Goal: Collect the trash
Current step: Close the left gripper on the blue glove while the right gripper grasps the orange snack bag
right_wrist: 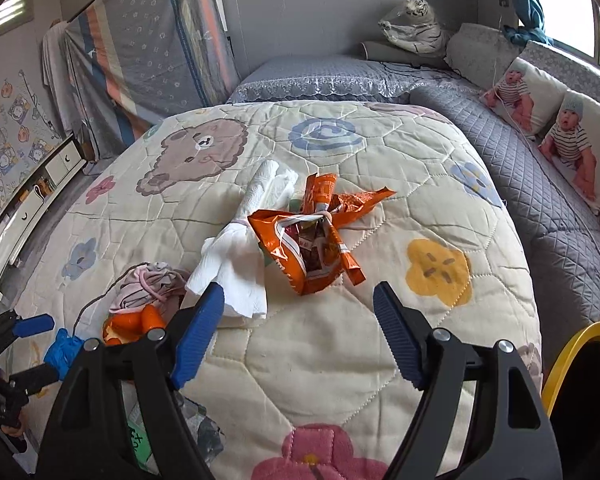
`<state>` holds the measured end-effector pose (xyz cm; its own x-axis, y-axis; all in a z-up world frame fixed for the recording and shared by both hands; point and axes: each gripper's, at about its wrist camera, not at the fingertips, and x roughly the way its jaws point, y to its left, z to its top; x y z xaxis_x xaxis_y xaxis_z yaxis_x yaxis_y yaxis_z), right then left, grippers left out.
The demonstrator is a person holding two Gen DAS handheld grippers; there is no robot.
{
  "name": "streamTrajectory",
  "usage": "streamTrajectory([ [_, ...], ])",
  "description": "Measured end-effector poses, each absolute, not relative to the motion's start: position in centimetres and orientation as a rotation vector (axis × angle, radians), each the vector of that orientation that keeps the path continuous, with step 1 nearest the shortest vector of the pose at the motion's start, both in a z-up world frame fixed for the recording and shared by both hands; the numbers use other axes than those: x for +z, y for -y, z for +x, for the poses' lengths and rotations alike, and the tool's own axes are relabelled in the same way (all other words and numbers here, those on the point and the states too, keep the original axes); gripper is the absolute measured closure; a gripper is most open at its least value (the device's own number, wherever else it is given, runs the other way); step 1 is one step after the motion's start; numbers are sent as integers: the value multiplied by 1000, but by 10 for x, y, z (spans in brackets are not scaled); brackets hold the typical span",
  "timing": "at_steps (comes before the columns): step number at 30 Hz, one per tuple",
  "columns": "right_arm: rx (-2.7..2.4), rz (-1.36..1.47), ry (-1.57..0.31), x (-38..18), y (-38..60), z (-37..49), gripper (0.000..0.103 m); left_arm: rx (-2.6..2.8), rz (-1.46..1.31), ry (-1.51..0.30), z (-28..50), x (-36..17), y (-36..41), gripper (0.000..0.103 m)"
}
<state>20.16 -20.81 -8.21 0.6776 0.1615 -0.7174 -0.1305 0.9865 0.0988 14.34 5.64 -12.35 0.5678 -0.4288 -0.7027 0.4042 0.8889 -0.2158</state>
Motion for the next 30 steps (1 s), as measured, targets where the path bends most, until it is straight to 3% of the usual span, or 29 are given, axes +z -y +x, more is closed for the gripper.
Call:
streamTrajectory([
  [20,83,0,-915,-116,199,268,33,-527,62,-878,158,-139,-38,27],
  [30,85,43,-949,-131,205,282,56,-528,140,-913,164,-149,-24,66],
])
